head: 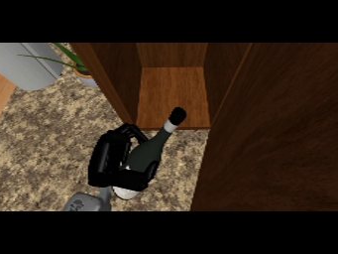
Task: Pick up the wine, place it into the cabinet and close the cabinet
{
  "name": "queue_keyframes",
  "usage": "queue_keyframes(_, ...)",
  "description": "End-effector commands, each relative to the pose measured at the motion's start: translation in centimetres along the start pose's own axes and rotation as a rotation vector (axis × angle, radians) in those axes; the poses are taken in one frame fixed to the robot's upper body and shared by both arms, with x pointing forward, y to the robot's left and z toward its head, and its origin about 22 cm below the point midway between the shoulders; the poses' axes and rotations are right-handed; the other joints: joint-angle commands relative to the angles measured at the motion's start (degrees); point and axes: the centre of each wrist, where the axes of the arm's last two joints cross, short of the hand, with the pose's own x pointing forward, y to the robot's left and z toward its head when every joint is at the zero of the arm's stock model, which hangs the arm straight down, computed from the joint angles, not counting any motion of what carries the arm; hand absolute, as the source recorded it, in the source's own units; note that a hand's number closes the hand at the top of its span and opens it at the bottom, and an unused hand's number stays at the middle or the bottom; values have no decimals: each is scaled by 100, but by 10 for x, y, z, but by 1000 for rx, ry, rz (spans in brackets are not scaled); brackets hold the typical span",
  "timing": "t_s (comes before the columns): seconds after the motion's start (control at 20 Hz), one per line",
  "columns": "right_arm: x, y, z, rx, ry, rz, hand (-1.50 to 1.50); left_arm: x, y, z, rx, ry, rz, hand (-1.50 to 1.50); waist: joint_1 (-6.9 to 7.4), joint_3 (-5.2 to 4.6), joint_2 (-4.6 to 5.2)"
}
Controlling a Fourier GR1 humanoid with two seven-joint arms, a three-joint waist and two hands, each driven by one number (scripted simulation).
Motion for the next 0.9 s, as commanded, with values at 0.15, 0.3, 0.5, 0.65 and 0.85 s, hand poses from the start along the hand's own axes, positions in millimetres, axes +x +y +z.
queue_keyframes(0.15,44,-8,33,21,-49,-88,-150,-6,5,-36,9,15,-65,150,-55,0,3)
queue_keyframes(0.3,35,-6,26,33,-44,-85,-150,-8,0,-60,10,5,-78,150,-53,0,18)
queue_keyframes(0.5,40,-6,28,22,-50,-113,-150,-20,-11,-57,-31,36,-91,150,-70,-4,17)
queue_keyframes(0.65,45,-8,33,36,-28,-115,-150,-7,-18,-77,-22,51,-101,150,-76,-2,0)
queue_keyframes(0.85,39,-6,38,31,-33,-126,-150,-14,-14,-98,4,50,-100,150,-195,0,16)
